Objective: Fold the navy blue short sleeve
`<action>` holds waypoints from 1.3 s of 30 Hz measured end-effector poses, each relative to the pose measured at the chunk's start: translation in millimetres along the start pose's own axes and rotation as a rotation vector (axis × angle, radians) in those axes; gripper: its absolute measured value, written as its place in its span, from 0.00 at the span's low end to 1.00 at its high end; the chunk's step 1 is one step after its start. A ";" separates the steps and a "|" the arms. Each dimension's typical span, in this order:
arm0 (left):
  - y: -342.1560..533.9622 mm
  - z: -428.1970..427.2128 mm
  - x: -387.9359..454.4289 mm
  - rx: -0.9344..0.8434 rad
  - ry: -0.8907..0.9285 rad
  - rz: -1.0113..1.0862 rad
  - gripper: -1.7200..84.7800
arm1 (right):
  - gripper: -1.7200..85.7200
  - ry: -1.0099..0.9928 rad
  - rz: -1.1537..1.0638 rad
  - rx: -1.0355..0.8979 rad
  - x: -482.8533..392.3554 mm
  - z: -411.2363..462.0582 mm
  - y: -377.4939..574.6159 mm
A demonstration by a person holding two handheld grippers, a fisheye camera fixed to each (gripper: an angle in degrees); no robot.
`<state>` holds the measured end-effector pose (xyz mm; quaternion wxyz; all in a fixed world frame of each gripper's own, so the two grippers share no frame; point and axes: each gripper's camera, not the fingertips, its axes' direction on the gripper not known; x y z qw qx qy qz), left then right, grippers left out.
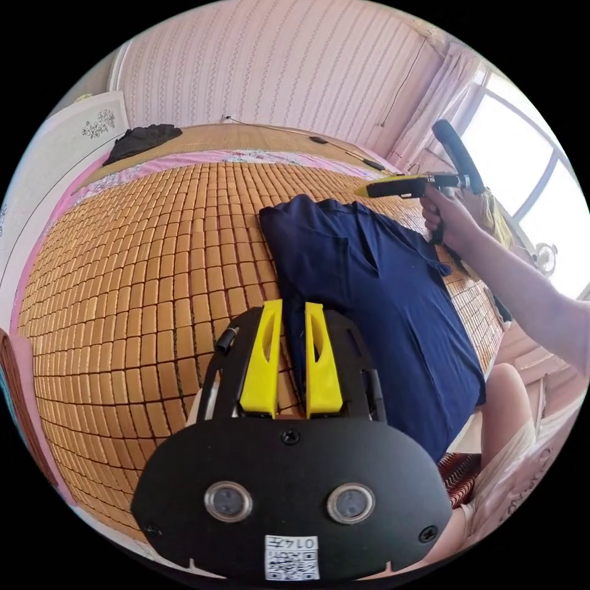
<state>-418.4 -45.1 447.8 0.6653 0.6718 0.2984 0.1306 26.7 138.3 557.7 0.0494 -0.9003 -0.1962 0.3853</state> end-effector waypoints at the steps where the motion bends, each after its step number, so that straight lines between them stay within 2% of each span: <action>1: -3.9 -0.5 13.5 0.011 0.014 0.045 0.09 | 0.12 0.020 0.021 -0.001 9.9 -9.9 15.3; 3: -10.9 2.9 37.3 0.010 0.029 0.116 0.09 | 0.11 0.108 0.140 -0.008 50.7 -45.9 79.4; 7: -36.8 32.2 104.7 0.018 0.138 0.288 0.07 | 0.11 0.163 0.367 -0.050 105.9 -79.7 167.5; 12: -98.3 94.4 186.7 -0.063 0.257 0.471 0.06 | 0.12 0.035 0.570 0.016 153.9 -104.2 242.9; 17: -156.7 167.5 253.2 -0.175 0.341 0.538 0.04 | 0.13 -0.070 0.589 0.083 169.2 -113.3 267.5; 21: -187.0 216.8 301.1 -0.220 0.252 0.592 0.04 | 0.11 -0.104 0.578 0.121 179.3 -127.0 282.4; 28: -234.2 290.2 379.9 -0.293 0.205 0.621 0.11 | 0.06 -0.201 0.589 0.163 195.4 -145.5 302.3; 31: -236.3 322.7 395.0 -0.379 0.094 0.652 0.08 | 0.03 -0.239 0.576 0.143 199.7 -150.6 305.1; 35: -247.7 312.4 376.4 -0.326 0.176 0.585 0.02 | 0.03 -0.182 0.561 0.152 198.6 -165.5 305.8; 37: -254.7 281.5 351.0 -0.208 0.143 0.553 0.02 | 0.03 -0.160 0.557 0.200 194.5 -175.9 303.8; 39: -255.6 245.5 321.5 -0.114 0.148 0.503 0.02 | 0.03 -0.247 0.488 0.283 180.1 -190.4 294.7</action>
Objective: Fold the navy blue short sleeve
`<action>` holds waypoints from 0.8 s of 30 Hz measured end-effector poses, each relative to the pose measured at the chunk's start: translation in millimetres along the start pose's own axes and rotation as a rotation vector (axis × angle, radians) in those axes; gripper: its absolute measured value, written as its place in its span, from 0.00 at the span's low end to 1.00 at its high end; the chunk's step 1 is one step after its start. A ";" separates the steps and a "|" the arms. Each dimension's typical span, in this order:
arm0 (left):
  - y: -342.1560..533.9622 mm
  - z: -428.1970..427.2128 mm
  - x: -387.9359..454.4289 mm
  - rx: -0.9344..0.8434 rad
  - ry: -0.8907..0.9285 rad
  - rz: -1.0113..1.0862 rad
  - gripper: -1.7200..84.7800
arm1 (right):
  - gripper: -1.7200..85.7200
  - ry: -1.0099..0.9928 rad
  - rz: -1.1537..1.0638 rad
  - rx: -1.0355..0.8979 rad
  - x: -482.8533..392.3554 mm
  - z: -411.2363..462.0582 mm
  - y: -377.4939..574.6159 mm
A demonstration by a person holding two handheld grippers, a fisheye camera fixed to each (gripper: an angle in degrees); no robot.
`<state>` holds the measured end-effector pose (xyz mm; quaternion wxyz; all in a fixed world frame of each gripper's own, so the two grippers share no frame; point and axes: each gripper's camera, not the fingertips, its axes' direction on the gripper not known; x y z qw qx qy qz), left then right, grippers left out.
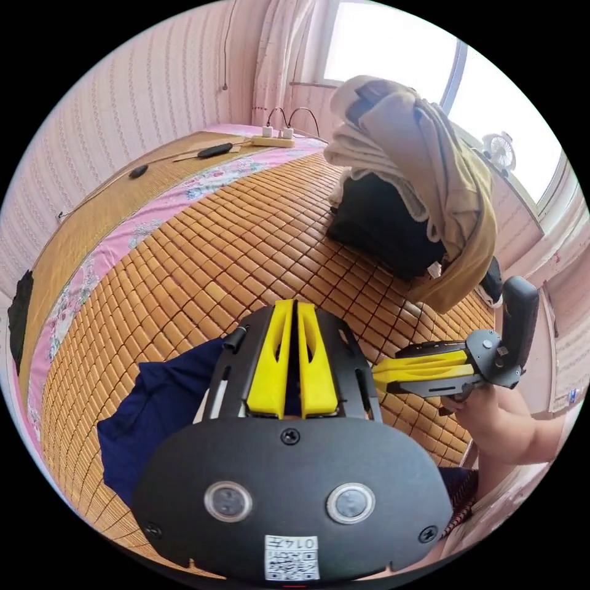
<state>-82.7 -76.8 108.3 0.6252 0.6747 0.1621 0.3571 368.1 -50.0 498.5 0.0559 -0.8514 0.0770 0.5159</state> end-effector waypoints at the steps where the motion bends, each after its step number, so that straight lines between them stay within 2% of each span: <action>1: 18.1 -28.8 -13.8 0.062 -0.002 -0.030 0.03 | 0.03 -0.026 -0.033 0.003 -8.2 -1.2 -0.4; 4: 77.6 -76.0 -49.6 0.078 -0.054 -0.114 0.07 | 0.05 -0.095 -0.167 -0.054 -48.0 3.4 4.7; 6: 112.8 -86.4 -75.1 0.030 -0.057 -0.204 0.09 | 0.09 -0.113 -0.228 -0.167 -66.1 14.8 13.8; 10: 161.9 -95.7 -109.8 -0.011 -0.017 -0.338 0.09 | 0.10 0.031 -0.287 -0.231 -81.3 20.6 26.2; 15: 151.7 -82.2 -114.1 -0.007 0.043 -0.340 0.08 | 0.10 0.168 -0.358 -0.242 -103.6 24.8 16.9; 20: 114.5 -41.0 -112.5 -0.117 0.061 -0.317 0.10 | 0.10 0.186 -0.410 -0.353 -120.5 61.1 18.8; 22: 105.2 -23.8 -114.0 -0.201 0.035 -0.308 0.05 | 0.10 0.223 -0.419 -0.387 -122.9 72.6 21.0; 24: 101.3 -32.5 -112.5 -0.181 0.019 -0.256 0.02 | 0.09 0.207 -0.403 -0.375 -125.2 70.6 19.2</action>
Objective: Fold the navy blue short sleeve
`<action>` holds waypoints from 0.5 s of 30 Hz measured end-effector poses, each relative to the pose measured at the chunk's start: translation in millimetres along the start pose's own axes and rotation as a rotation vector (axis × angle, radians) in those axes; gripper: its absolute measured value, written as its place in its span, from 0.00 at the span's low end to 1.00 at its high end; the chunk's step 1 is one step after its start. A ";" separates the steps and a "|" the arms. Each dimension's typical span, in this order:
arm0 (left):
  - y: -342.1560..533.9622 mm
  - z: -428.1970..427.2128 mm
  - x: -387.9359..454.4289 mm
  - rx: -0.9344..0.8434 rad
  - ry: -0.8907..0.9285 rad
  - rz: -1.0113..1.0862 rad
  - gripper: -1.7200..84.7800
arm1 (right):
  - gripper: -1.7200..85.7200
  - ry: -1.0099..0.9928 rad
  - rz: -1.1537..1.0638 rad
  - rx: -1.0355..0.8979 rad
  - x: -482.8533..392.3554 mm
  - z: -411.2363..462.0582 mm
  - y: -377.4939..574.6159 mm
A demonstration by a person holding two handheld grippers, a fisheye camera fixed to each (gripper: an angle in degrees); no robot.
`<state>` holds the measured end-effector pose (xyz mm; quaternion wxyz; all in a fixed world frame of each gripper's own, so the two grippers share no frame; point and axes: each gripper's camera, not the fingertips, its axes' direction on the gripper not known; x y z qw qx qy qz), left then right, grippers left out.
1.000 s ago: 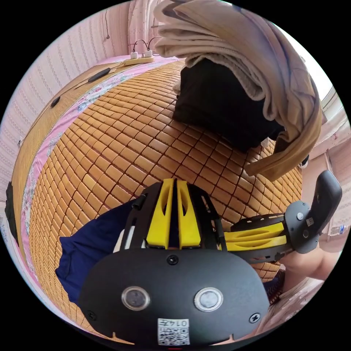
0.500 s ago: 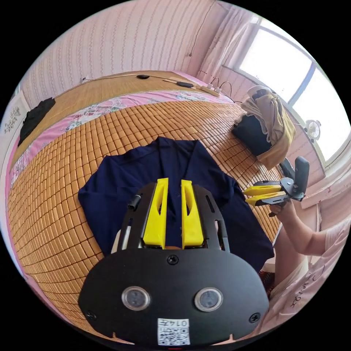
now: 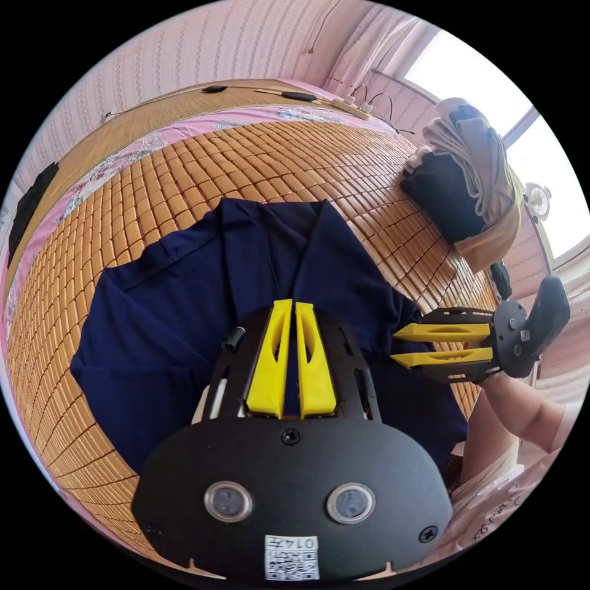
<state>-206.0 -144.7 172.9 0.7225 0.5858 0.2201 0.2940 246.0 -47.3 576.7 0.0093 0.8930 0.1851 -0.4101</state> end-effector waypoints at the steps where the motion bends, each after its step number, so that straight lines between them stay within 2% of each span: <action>1: 1.2 -9.2 0.8 0.019 -0.007 0.011 0.02 | 0.09 -0.008 0.002 -0.001 -0.1 -1.0 -0.4; 6: 19.4 -39.8 -5.6 0.111 -0.055 0.015 0.02 | 0.08 -0.043 -0.003 0.008 -5.6 -3.1 1.0; 9: 25.7 -24.2 -23.6 0.002 -0.053 -0.046 0.05 | 0.09 -0.062 0.005 0.011 -5.7 -7.8 0.1; 13: 51.3 -66.7 -59.7 0.156 0.047 -0.154 0.07 | 0.10 -0.046 0.013 0.103 1.3 -33.2 -5.1; 15: 67.2 -90.3 -83.1 0.197 0.042 -0.194 0.08 | 0.11 0.024 0.046 0.158 16.7 -44.3 -17.4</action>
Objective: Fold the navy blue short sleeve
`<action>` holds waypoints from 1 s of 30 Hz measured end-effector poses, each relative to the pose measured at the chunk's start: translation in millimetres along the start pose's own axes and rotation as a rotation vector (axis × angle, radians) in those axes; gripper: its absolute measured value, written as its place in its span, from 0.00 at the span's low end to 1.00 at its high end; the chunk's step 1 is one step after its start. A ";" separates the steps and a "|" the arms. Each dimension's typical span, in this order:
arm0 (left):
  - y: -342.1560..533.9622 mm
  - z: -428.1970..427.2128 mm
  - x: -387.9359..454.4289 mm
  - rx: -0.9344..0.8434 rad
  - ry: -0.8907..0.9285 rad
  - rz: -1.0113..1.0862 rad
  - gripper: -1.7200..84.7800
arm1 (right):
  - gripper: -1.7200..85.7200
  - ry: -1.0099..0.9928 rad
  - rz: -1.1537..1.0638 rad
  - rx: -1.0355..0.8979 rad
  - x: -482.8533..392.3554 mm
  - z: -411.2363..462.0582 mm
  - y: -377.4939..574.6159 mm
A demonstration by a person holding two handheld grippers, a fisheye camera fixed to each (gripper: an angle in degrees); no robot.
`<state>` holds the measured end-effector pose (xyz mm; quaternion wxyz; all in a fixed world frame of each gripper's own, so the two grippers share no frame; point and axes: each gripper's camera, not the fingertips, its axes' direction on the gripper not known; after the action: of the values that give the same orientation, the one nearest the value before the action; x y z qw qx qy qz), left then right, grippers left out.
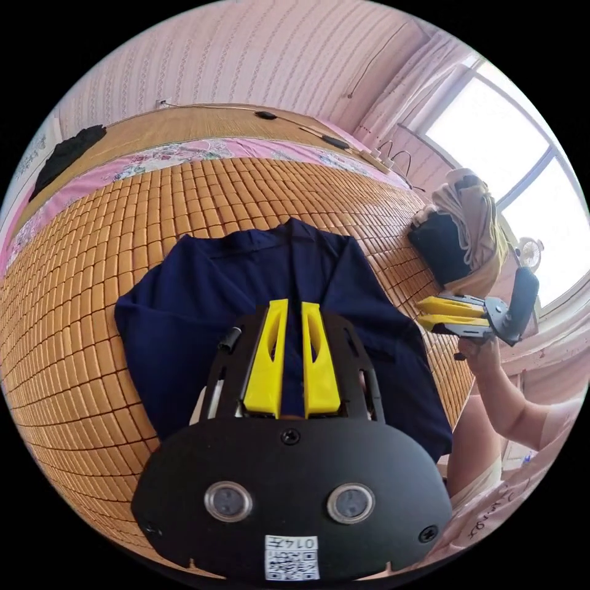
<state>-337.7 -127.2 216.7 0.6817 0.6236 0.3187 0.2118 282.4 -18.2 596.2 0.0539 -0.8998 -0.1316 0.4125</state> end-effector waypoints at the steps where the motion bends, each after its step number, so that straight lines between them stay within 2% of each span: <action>1: 4.5 -17.0 -17.2 0.023 -0.026 -0.019 0.08 | 0.12 0.017 0.006 0.002 4.3 0.8 -5.2; 7: 24.0 -79.0 -102.9 0.113 -0.175 -0.184 0.09 | 0.16 0.007 0.103 -0.041 40.4 42.0 -66.3; 11: 24.0 -79.0 -128.0 0.107 -0.152 -0.213 0.12 | 0.06 0.036 0.176 -0.144 56.2 75.8 -89.8; 13: 20.1 -67.0 -137.3 0.027 -0.131 -0.226 0.13 | 0.04 0.014 0.208 -0.121 65.2 74.9 -92.4; 15: 19.5 -60.0 -143.2 -0.031 -0.088 -0.251 0.11 | 0.03 -0.032 0.238 -0.101 77.2 71.4 -93.3; 18: 20.4 -68.7 -147.7 -0.030 -0.129 -0.231 0.03 | 0.02 -0.042 0.251 -0.110 86.4 70.9 -94.0; 20: 17.8 -76.3 -151.8 -0.004 -0.081 -0.244 0.02 | 0.02 -0.032 0.264 -0.102 89.8 68.5 -95.2; 25: 2.1 -120.6 -129.9 0.180 -0.104 -0.217 0.01 | 0.02 -0.020 0.336 -0.009 102.9 43.5 -103.1; 30: -6.6 -165.6 -99.3 0.274 -0.101 -0.153 0.01 | 0.02 -0.006 0.355 0.089 98.8 -1.1 -104.0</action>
<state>-524.4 -77.8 223.9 0.6194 0.6946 0.3565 0.0823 325.0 109.3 546.4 0.0195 -0.9044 0.0476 0.4235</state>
